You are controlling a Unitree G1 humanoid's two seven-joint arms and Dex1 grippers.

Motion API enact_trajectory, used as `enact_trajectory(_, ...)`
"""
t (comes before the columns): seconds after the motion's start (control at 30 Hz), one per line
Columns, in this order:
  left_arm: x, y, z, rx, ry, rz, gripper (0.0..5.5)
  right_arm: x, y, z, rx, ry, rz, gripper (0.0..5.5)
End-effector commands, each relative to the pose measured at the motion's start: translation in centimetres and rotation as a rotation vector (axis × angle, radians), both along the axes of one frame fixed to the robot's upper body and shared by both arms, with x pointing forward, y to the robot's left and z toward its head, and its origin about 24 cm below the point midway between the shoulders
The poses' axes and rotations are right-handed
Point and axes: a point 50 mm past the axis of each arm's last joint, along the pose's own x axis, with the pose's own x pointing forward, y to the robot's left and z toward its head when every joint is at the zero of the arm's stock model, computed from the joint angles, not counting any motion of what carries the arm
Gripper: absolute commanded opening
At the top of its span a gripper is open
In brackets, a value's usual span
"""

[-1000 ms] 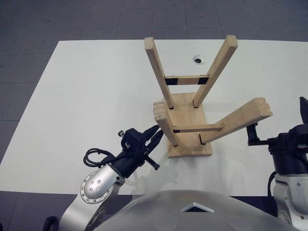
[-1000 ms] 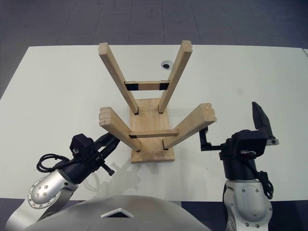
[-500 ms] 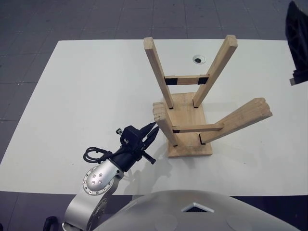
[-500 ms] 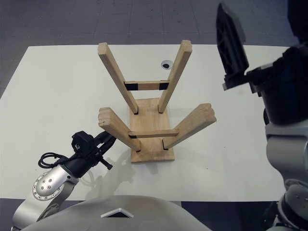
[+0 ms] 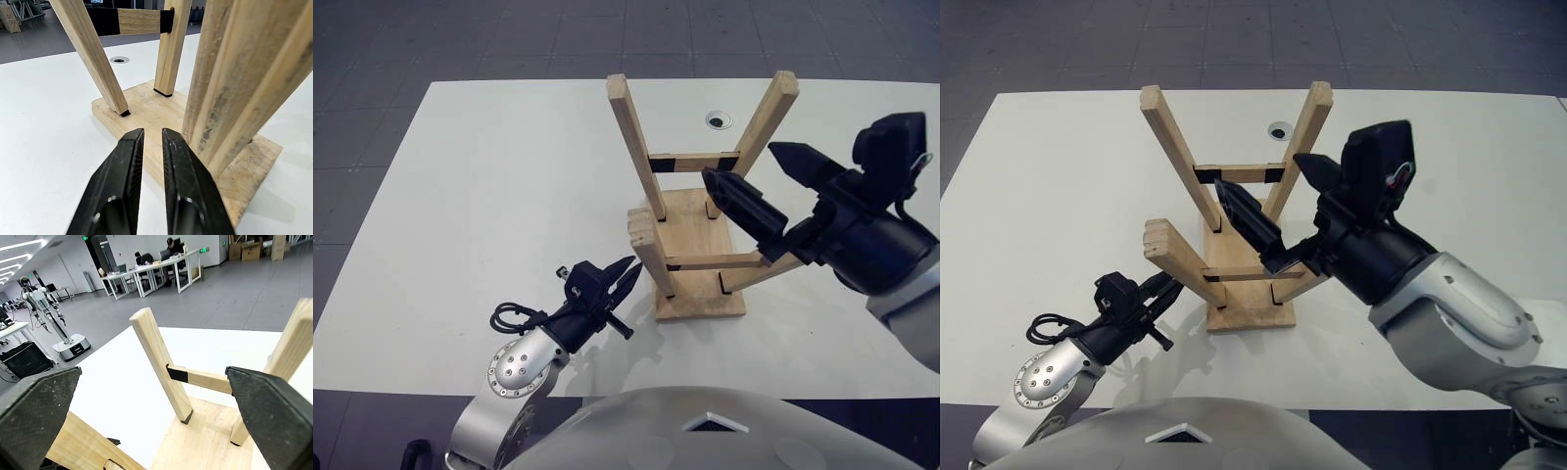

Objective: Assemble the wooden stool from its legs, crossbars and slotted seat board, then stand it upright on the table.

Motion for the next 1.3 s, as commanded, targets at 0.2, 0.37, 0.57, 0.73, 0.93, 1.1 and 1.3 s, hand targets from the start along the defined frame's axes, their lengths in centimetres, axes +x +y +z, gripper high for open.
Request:
enact_trajectory(0.2,0.0,-0.2,-0.1,0.007,-0.001,-0.013,0.7,0.1,-0.2,2.0,0.051,-0.163,0.021,5.48)
enact_trajectory(0.37,0.1,-0.2,-0.2,0.006,0.0,-0.012,0.7,0.5,-1.6,7.0,0.083,-0.391,-0.082,5.48)
enact_trajectory(0.57,0.0,-0.2,0.0,0.004,-0.005,-0.018,0.7,2.8,-4.3,7.1,0.034,-0.387,-0.266,5.48)
enact_trajectory(0.73,0.0,-0.3,0.2,0.0,-0.007,-0.028,0.7,3.1,-5.7,0.3,-0.001,-0.12,-0.323,5.48)
enact_trajectory(0.93,-0.1,-0.2,0.2,0.0,0.0,-0.02,0.7,1.8,-5.3,-0.6,0.014,-0.106,-0.283,5.48)
enact_trajectory(1.1,0.1,-0.2,0.0,0.003,-0.002,-0.024,0.7,2.4,-6.0,1.2,0.008,-0.206,-0.31,5.48)
enact_trajectory(1.3,0.0,-0.2,0.1,0.003,-0.003,-0.026,0.7,1.3,-5.5,6.4,0.072,-0.425,-0.266,5.48)
